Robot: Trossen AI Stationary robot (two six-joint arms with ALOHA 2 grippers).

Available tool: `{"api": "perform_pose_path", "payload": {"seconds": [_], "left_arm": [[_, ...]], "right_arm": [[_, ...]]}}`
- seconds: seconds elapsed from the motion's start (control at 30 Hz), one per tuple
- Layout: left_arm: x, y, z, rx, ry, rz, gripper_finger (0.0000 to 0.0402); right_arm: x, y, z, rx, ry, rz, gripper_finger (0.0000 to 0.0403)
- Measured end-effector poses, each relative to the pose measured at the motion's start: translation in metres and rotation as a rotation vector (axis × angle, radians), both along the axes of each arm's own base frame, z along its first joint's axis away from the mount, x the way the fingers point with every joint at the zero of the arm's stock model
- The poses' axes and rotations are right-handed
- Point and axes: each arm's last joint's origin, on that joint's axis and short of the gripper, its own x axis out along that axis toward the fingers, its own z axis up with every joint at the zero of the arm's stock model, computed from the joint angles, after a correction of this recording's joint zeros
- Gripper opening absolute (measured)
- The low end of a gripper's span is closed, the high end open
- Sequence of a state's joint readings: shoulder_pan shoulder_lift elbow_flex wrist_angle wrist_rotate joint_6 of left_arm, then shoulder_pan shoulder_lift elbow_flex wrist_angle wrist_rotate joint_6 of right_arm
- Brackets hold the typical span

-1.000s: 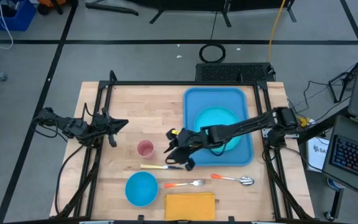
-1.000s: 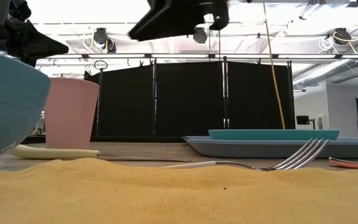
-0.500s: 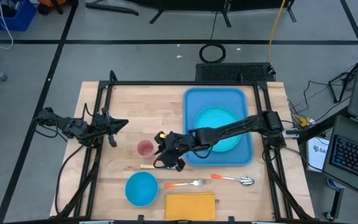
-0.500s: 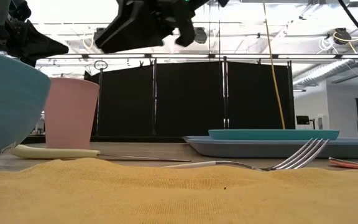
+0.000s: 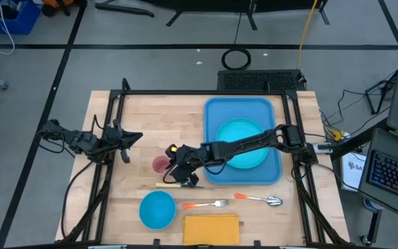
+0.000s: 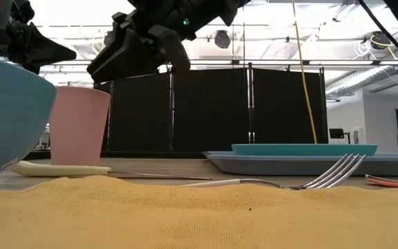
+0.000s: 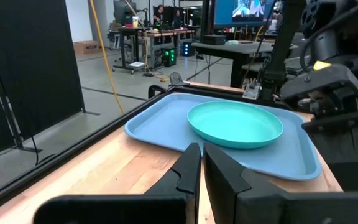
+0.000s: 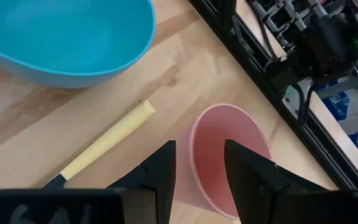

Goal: Set up tray
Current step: Put the pink cup to the top of the green plate on the blue serving tray

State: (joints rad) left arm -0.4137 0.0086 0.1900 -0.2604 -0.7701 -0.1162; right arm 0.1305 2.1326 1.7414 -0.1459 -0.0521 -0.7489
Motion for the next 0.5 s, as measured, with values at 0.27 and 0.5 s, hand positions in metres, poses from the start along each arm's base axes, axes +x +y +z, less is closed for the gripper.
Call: {"api": "perform_pose_path", "payload": {"seconds": [0.27,0.5], "left_arm": [[-0.0001,0.0002,0.0001,0.007,0.002,0.008,0.0024],[-0.0002,0.0005,0.0001,0.008,0.001,0.017,0.0024]], "right_arm": [[-0.0015,-0.0050,-0.0021,0.020,0.039,-0.023,0.0128],[-0.0019,-0.0067,-0.0028,0.021,0.049,-0.028,0.0128]]}}
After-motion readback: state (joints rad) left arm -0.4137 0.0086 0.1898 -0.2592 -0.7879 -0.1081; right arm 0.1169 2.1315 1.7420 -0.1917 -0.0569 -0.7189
